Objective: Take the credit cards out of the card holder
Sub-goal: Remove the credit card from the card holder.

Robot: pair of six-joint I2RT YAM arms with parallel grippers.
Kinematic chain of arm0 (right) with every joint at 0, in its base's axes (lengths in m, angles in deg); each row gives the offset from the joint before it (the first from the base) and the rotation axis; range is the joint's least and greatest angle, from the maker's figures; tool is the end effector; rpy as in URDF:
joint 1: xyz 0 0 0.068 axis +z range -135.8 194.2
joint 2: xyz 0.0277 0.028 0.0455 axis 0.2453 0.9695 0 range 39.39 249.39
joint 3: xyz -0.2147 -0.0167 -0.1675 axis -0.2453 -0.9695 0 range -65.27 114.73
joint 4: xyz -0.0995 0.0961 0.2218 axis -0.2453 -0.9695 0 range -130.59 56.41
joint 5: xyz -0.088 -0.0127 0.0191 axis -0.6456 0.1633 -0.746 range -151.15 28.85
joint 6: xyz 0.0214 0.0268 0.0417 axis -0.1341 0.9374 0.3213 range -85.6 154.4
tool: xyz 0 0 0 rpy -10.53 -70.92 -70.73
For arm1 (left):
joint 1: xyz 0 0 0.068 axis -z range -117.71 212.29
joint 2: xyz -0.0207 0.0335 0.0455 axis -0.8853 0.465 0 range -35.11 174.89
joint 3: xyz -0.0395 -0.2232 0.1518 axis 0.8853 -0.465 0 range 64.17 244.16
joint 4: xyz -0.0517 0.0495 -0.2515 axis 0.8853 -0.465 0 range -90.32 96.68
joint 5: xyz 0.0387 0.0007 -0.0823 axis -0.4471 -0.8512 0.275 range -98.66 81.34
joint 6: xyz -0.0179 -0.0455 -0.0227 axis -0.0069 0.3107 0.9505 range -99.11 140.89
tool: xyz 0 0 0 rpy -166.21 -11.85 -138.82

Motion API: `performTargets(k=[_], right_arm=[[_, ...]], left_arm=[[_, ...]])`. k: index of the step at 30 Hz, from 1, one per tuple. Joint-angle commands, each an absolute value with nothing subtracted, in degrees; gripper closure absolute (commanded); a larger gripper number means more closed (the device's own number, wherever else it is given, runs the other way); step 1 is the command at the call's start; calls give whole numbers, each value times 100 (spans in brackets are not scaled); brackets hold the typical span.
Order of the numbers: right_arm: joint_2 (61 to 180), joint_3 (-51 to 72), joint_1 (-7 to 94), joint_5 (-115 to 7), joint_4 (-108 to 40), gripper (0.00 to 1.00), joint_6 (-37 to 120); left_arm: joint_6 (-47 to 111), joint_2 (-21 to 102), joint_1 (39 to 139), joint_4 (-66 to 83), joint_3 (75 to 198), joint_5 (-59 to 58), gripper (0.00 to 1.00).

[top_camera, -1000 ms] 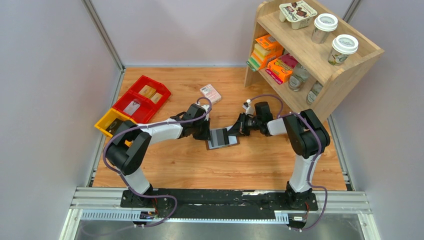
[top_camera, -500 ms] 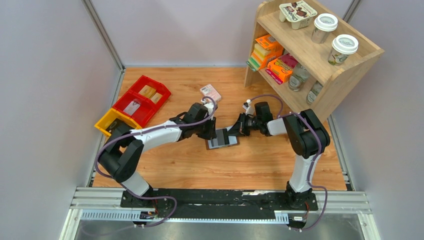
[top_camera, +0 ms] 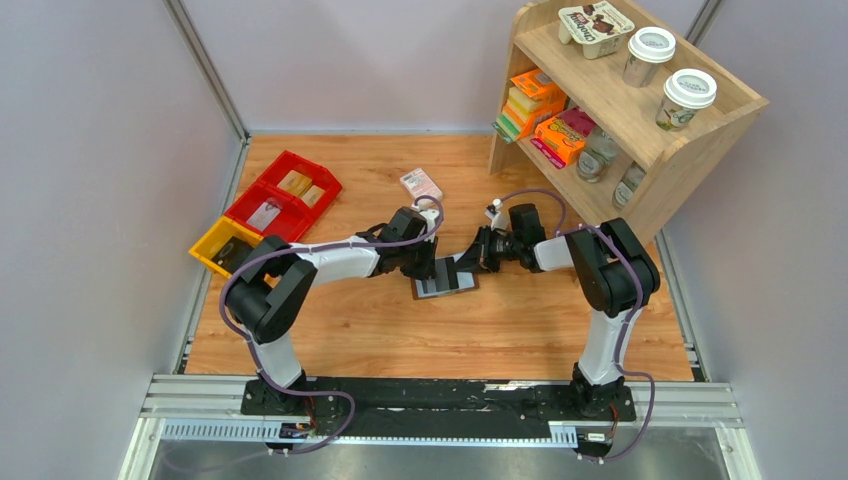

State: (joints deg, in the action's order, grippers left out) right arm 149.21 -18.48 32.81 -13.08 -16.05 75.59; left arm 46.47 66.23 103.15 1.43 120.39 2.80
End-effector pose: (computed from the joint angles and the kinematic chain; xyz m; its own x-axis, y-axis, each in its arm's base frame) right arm 0.3163 0.1344 0.1009 -0.9746 0.1361 -0.1781 -0.0874 0.5012 0.8609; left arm 0.2653 -0.2388 0.1573 -0.8437 0.1702 -0.5092 0.4132 0.8114 -0.4134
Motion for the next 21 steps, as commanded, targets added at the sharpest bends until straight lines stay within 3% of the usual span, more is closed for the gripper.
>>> performTargets(k=[1,11,16,21], right_arm=[[14829,-1755,3336,-1334,-1592,89,7518],[15013,-1658,3432,-1264,-1399,85,7624],[14961,-1605,3441,-1298,-1460,100,7572],[14706,-1772,3248,-1430,-1724,100,7396]], left_arm=[[4681,6851,10325,-193,12041,83,100],[4725,6869,10325,-202,11918,101,100],[4725,6860,10325,-219,11901,48,100],[4708,6711,10325,-263,11796,-189,100]])
